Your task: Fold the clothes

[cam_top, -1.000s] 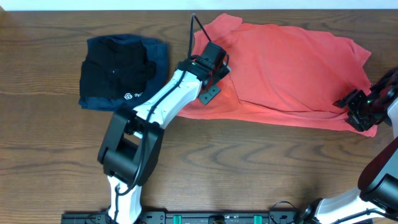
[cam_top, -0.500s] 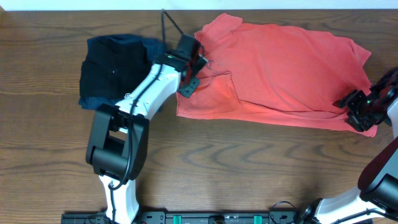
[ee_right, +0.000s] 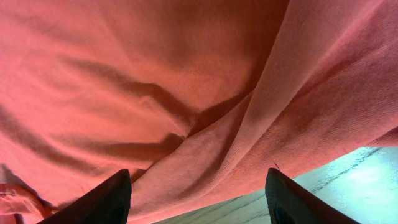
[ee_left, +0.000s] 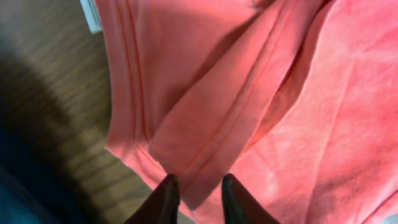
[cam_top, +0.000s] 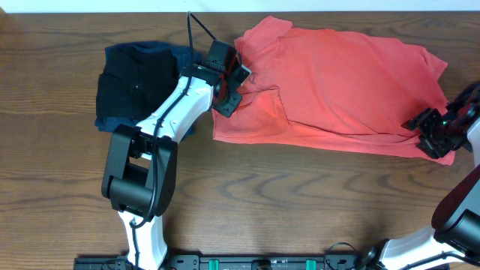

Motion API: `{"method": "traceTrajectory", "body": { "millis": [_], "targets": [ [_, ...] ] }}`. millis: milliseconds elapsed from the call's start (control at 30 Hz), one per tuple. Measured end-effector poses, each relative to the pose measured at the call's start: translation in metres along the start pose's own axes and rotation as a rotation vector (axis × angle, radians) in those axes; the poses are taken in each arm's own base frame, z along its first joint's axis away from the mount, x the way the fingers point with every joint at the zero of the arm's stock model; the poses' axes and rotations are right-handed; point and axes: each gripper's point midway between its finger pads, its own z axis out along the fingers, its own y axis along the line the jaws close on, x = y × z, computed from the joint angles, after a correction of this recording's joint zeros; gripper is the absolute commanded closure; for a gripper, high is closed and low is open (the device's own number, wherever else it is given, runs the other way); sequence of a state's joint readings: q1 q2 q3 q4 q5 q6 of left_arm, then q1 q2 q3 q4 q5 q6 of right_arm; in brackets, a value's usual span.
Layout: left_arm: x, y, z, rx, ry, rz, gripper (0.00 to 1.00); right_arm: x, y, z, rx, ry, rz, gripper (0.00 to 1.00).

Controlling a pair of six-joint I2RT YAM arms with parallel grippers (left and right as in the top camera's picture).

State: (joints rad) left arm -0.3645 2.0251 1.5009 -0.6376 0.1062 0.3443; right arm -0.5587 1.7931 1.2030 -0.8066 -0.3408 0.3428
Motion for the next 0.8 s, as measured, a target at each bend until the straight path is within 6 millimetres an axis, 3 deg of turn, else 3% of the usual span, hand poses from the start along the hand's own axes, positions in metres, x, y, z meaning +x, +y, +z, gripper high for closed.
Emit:
{"method": "traceTrajectory", "body": {
  "millis": [167, 267, 300, 400, 800],
  "targets": [
    [0.009, -0.003, 0.001, 0.013, 0.036, -0.005, 0.56, 0.000, 0.000, 0.000, 0.000, 0.000, 0.000, 0.33],
    [0.013, -0.004, 0.002, 0.017, 0.044, -0.007, 0.55, 0.000, 0.000, 0.000, 0.000, 0.000, 0.000, 0.33],
    [0.014, -0.005, 0.003, 0.018, 0.047, -0.007, 0.61, 0.000, 0.000, 0.000, 0.000, 0.000, 0.000, 0.33],
    [0.014, -0.005, 0.006, 0.019, 0.037, -0.008, 0.94, 0.000, 0.000, 0.000, 0.000, 0.000, 0.000, 0.33],
    [-0.033, 0.011, 0.004, -0.050, -0.157, 0.000, 0.94, 0.000, 0.000, 0.000, 0.000, 0.000, 0.000, 0.33]
  ]
}}
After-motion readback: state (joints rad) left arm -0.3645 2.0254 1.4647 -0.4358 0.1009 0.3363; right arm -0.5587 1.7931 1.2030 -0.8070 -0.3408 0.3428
